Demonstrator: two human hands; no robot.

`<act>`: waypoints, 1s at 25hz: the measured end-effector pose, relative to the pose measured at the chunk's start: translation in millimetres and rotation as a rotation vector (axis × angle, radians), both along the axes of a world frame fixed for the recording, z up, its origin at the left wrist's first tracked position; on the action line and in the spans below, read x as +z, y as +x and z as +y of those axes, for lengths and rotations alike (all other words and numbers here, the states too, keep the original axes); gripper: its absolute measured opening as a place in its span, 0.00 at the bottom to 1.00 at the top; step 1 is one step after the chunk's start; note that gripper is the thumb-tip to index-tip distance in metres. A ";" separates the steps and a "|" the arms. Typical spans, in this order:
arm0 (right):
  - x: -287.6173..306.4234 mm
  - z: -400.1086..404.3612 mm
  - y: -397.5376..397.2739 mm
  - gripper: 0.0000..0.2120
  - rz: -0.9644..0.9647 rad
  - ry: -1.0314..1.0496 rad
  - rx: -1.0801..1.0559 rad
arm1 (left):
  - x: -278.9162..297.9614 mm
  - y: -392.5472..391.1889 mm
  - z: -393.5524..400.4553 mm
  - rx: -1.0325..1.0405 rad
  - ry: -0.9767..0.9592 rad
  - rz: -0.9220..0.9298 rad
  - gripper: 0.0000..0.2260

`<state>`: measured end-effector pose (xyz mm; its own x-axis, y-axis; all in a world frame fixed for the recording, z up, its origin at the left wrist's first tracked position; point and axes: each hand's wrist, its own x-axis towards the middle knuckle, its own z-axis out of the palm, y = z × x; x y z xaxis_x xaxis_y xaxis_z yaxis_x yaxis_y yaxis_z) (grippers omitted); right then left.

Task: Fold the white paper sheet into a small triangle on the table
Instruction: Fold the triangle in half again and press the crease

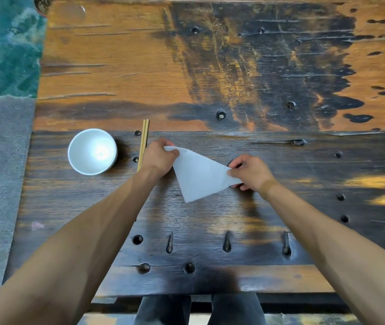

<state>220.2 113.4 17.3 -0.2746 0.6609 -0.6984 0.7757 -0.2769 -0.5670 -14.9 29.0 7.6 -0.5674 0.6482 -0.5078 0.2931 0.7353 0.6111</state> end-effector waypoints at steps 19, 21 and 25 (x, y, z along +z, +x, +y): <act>-13.2 -16.7 -21.3 0.21 -0.162 0.819 0.941 | 23.7 21.1 34.0 -0.402 0.350 0.189 0.03; -15.0 -13.3 -21.2 0.21 -0.106 0.716 0.810 | 21.7 35.1 19.3 -0.477 0.343 0.242 0.03; -21.5 -14.0 -12.1 0.22 -0.114 0.687 0.750 | 13.1 63.7 -10.5 -0.555 0.271 0.303 0.07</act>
